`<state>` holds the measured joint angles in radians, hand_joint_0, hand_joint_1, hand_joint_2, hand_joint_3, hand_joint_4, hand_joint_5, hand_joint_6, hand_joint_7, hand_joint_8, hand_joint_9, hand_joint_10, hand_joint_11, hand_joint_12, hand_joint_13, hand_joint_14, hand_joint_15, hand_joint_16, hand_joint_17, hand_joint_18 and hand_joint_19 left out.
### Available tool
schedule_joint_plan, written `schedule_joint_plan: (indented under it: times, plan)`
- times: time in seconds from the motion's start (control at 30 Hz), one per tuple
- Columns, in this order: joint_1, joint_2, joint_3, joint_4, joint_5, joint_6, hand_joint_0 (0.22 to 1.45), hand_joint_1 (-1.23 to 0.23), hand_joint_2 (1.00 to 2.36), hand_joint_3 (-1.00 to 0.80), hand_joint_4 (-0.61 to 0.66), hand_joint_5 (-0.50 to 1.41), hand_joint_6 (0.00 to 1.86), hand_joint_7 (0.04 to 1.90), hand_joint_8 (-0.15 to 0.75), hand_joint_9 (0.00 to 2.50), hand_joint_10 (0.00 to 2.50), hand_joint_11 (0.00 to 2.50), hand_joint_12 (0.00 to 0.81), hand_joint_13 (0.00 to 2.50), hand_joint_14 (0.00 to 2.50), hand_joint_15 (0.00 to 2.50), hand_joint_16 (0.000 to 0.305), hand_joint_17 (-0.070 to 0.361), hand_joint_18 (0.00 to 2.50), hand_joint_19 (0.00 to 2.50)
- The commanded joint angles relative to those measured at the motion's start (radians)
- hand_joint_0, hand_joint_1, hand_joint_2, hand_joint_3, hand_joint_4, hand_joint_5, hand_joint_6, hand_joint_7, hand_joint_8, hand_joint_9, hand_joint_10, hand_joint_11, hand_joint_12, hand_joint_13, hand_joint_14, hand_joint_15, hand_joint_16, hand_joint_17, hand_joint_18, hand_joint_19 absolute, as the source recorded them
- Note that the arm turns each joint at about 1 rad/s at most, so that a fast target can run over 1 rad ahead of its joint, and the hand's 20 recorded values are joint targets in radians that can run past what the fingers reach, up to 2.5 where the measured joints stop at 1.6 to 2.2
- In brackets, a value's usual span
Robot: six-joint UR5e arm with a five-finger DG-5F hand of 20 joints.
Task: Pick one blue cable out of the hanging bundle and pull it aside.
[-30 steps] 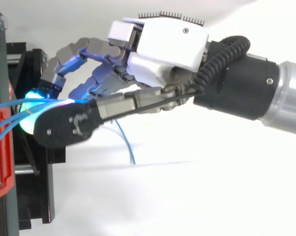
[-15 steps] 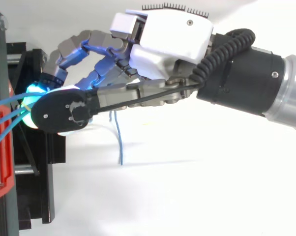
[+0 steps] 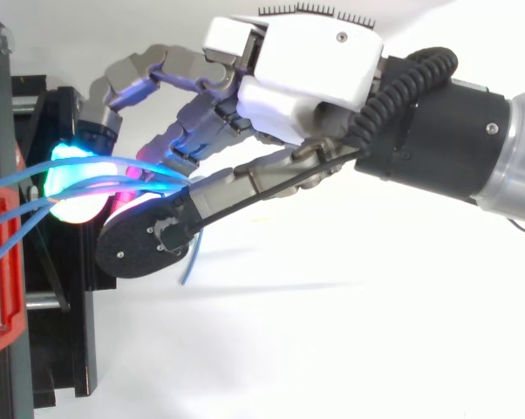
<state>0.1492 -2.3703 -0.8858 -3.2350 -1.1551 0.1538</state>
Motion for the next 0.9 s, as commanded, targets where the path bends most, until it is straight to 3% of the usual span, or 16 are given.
schedule_joint_plan:
  times: [0.0,0.07,0.27,0.43,0.5,0.67,0.8,0.87]
  plan:
    - [0.001,0.0,-0.001,-0.008,0.0,0.001,0.74,-0.89,1.0,-0.5,-0.09,-0.15,0.98,0.85,0.253,0.99,0.02,0.61,0.304,0.85,0.02,0.41,0.036,0.081,0.65,0.28]
    - [0.001,0.002,-0.001,-0.02,0.0,0.004,0.67,-0.84,1.0,-0.5,0.0,-0.14,0.97,0.72,0.262,1.01,0.02,0.61,0.308,0.85,0.02,0.42,0.036,0.081,0.64,0.3]
    - [0.001,0.006,0.001,-0.026,0.0,0.0,0.54,-0.69,1.0,-0.5,0.05,-0.14,0.93,0.75,0.284,1.04,0.02,0.62,0.332,0.86,0.02,0.44,0.039,0.088,0.64,0.34]
    - [0.001,0.009,-0.001,-0.04,0.0,0.0,0.55,-0.57,1.0,-0.5,0.05,-0.13,0.92,0.75,0.283,1.06,0.02,0.6,0.331,0.86,0.02,0.44,0.04,0.089,0.63,0.37]
    - [0.001,0.009,-0.001,-0.04,0.0,0.0,0.59,-0.57,1.0,-0.48,0.04,-0.13,0.91,0.77,0.279,1.06,0.02,0.6,0.327,0.86,0.02,0.44,0.039,0.088,0.63,0.37]
    - [0.003,0.009,-0.001,-0.04,0.001,0.0,0.64,-0.76,1.02,-0.2,0.0,-0.14,0.94,0.86,0.287,1.04,0.02,0.63,0.326,0.87,0.02,0.45,0.04,0.089,0.65,0.37]
    - [0.004,0.011,0.001,-0.04,0.001,0.001,0.68,-0.8,1.02,-0.19,-0.07,-0.14,0.96,0.81,0.27,1.01,0.02,0.63,0.321,0.87,0.02,0.45,0.04,0.09,0.66,0.37]
    - [0.004,0.011,-0.001,-0.043,0.001,0.003,0.74,-0.86,1.01,-0.28,-0.13,-0.15,0.97,0.82,0.259,1.0,0.02,0.62,0.312,0.86,0.02,0.44,0.04,0.09,0.66,0.36]
